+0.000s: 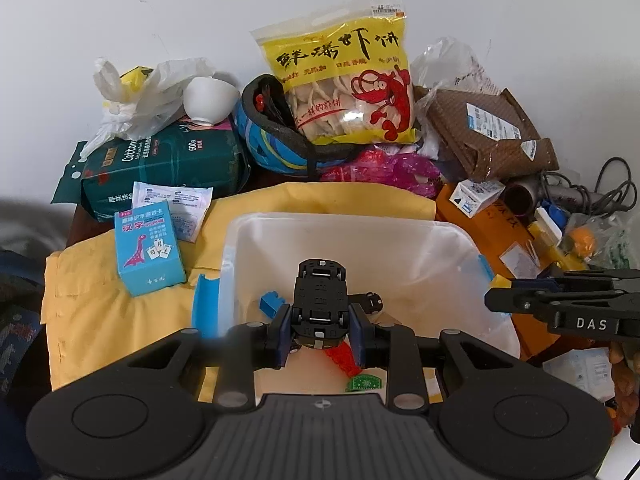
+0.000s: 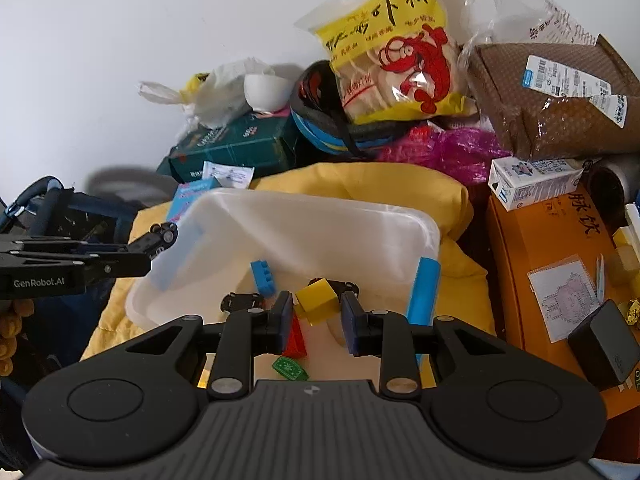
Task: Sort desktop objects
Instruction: 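Lower the yellow brick into the bin with the right tool while the left tool drops the black car, then grasp the small blue brick with the right tool while the left tool grasps the blue ball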
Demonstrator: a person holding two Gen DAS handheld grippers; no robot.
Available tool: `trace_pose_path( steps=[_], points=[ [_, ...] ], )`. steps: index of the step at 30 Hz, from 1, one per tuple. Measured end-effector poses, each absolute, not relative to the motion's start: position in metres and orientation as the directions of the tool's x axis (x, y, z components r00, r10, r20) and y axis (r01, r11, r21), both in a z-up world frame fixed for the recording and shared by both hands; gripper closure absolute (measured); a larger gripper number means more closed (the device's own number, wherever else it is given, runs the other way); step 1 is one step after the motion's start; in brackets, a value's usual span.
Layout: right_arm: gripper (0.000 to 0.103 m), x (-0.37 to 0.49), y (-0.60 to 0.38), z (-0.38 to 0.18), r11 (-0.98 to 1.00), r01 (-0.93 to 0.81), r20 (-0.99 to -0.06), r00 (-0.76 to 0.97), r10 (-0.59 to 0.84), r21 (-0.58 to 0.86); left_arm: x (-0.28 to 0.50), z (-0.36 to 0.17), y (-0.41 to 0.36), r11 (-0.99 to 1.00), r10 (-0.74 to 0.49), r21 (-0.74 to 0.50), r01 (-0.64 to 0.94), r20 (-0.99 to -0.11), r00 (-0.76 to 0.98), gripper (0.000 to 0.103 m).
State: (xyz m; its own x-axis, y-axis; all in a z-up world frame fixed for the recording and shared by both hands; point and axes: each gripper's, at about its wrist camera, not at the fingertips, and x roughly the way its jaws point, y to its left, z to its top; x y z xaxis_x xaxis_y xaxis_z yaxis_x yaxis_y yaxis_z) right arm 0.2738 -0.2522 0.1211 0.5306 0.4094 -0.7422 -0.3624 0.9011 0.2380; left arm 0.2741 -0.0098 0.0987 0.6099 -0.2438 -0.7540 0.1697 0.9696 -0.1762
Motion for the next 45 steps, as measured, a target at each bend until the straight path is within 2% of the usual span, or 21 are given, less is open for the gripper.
trace_pose_path(
  steps=[6, 7, 9, 10, 11, 16, 19, 21, 25, 30, 40, 42, 43, 44, 45],
  points=[
    [0.073, 0.278, -0.249, 0.116, 0.903, -0.365, -0.759, 0.515, 0.399, 0.227, 0.280, 0.093, -0.017, 0.969, -0.246, -0.173, 0.178, -0.765, 0.595, 0.071],
    [0.070, 0.279, -0.248, 0.115, 0.904, -0.364, -0.759, 0.516, 0.397, 0.224, 0.281, 0.093, -0.017, 0.969, -0.246, -0.173, 0.178, -0.765, 0.595, 0.070],
    [0.049, 0.278, -0.246, 0.115, 0.907, -0.367, -0.758, 0.526, 0.386, 0.207, 0.280, 0.093, -0.020, 0.971, -0.236, -0.158, 0.179, -0.756, 0.611, 0.064],
    [0.038, 0.278, -0.246, 0.116, 0.907, -0.368, -0.754, 0.532, 0.385, 0.203, 0.279, 0.093, -0.021, 0.973, -0.228, -0.150, 0.177, -0.755, 0.615, 0.051],
    [0.040, 0.277, -0.245, 0.117, 0.907, -0.370, -0.749, 0.538, 0.386, 0.202, 0.279, 0.093, -0.021, 0.975, -0.220, -0.144, 0.171, -0.754, 0.619, 0.046],
    [0.043, 0.265, -0.250, 0.119, 0.895, -0.388, -0.725, 0.548, 0.416, 0.220, 0.266, 0.093, -0.015, 0.974, -0.223, -0.143, 0.176, -0.742, 0.632, 0.047],
    [0.044, 0.234, -0.255, 0.119, 0.879, -0.428, -0.695, 0.566, 0.443, 0.212, 0.236, 0.085, -0.009, 0.970, -0.226, -0.108, 0.217, -0.724, 0.652, 0.046],
    [0.048, 0.202, -0.255, 0.108, 0.862, -0.468, -0.688, 0.562, 0.460, 0.194, 0.211, 0.073, -0.003, 0.971, -0.213, -0.079, 0.227, -0.718, 0.662, 0.046],
    [0.058, 0.146, -0.251, 0.058, 0.853, -0.498, -0.736, 0.516, 0.437, 0.157, 0.162, 0.025, 0.015, 0.975, -0.204, -0.100, 0.199, -0.756, 0.622, 0.046],
    [0.066, 0.120, -0.242, -0.008, 0.873, -0.467, -0.817, 0.443, 0.370, 0.142, 0.136, -0.038, 0.028, 0.984, -0.163, -0.094, 0.154, -0.833, 0.529, 0.047],
    [0.068, 0.126, -0.221, -0.028, 0.877, -0.469, -0.836, 0.436, 0.332, 0.104, 0.134, -0.070, 0.023, 0.987, -0.128, -0.061, 0.147, -0.853, 0.507, 0.047],
    [0.077, 0.124, -0.223, -0.033, 0.880, -0.461, -0.842, 0.426, 0.331, 0.112, 0.136, -0.074, 0.021, 0.987, -0.126, -0.055, 0.153, -0.852, 0.509, 0.049],
    [0.083, 0.125, -0.222, -0.034, 0.877, -0.465, -0.843, 0.419, 0.337, 0.120, 0.136, -0.074, 0.021, 0.986, -0.126, -0.049, 0.160, -0.850, 0.512, 0.054],
    [0.085, 0.124, -0.223, -0.034, 0.874, -0.470, -0.842, 0.416, 0.344, 0.125, 0.136, -0.074, 0.021, 0.985, -0.129, -0.047, 0.168, -0.846, 0.517, 0.062],
    [0.085, 0.123, -0.224, -0.033, 0.872, -0.472, -0.839, 0.416, 0.352, 0.131, 0.136, -0.074, 0.021, 0.984, -0.134, -0.052, 0.170, -0.844, 0.519, 0.062]
  ],
)
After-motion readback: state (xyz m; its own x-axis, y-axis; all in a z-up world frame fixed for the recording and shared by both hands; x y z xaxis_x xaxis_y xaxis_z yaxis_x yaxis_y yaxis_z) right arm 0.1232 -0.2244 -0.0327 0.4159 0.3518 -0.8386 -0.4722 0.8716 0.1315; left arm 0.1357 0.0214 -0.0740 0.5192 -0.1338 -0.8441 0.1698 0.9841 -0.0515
